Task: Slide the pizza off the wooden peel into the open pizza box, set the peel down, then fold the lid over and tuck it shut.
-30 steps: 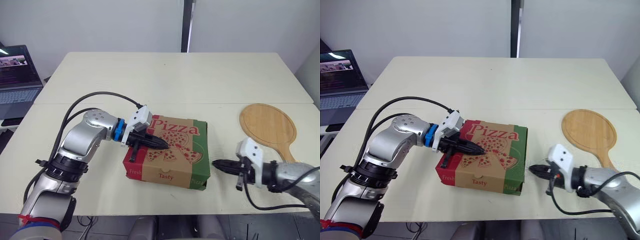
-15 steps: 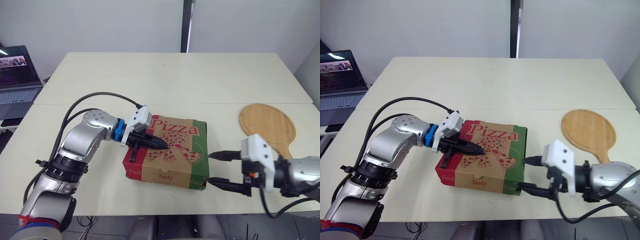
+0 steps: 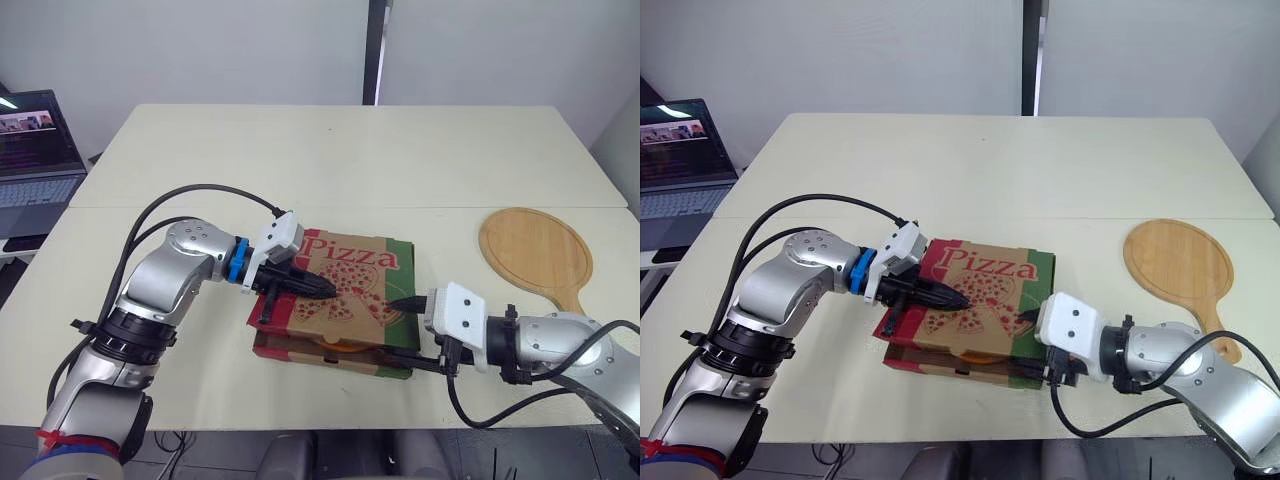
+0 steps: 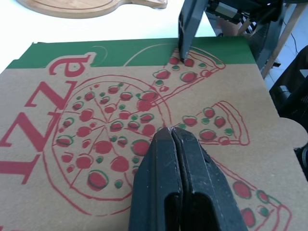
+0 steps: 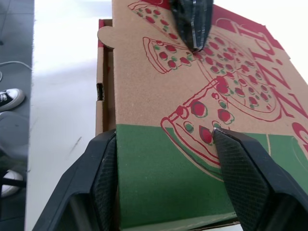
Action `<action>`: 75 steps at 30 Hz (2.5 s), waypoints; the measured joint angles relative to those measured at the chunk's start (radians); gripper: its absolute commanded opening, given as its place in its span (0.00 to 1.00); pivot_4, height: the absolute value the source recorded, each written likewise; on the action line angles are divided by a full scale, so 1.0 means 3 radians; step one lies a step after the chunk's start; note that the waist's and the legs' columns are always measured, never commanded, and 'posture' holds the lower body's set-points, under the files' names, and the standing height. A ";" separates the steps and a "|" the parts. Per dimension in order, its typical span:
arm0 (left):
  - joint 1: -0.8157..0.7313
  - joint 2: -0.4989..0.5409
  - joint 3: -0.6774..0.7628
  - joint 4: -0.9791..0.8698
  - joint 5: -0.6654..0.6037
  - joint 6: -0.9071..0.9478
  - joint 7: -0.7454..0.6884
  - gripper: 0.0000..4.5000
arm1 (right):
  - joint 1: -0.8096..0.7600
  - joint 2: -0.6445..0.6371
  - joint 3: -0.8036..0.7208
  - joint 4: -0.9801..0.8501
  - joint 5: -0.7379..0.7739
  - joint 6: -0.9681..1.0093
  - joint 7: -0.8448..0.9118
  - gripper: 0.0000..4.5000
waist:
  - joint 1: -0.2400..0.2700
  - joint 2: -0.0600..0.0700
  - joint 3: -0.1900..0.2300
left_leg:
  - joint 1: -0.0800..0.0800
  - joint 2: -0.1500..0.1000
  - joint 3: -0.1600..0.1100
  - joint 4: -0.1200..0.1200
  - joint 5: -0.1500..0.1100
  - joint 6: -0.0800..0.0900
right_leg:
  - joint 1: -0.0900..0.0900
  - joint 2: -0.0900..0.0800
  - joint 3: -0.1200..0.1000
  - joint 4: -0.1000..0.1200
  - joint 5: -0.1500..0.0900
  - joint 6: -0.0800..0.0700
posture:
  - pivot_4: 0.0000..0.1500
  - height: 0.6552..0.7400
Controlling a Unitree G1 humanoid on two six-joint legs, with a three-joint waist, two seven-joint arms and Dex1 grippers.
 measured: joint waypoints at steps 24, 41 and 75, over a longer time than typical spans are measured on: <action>0.0089 0.0022 0.0001 -0.0148 -0.0013 0.0014 0.0020 0.00 | 0.0148 0.0137 -0.0143 -0.0102 0.0107 0.0219 -0.0050 0.71 | 0.0001 0.0000 0.0000 | 0.0000 0.0000 0.0000 0.0000 0.0000 0.0001 | 0.0000 0.0000 0.0000 0.0000 0.0000 0.0000 | 1.00 0.94; 0.0133 0.0021 0.0000 -0.0149 0.0033 -0.0093 0.0083 0.00 | 0.0264 0.0174 -0.0448 -0.0169 0.0370 0.0290 -0.0025 0.71 | 0.0002 0.0000 0.0000 | 0.0001 0.0000 -0.0001 0.0000 -0.0001 0.0001 | 0.0001 0.0000 0.0000 0.0000 0.0000 0.0000 | 1.00 0.94; 0.0597 0.0981 0.0490 0.0211 0.0270 -0.0389 -0.0209 0.00 | -0.0352 0.0415 0.0205 0.0141 0.0106 0.0329 -0.0151 0.00 | -0.0064 0.0000 -0.0001 | -0.0001 0.0001 -0.0004 -0.0006 -0.0005 0.0009 | -0.0004 0.0002 -0.0002 0.0000 -0.0002 -0.0003 | 1.00 0.94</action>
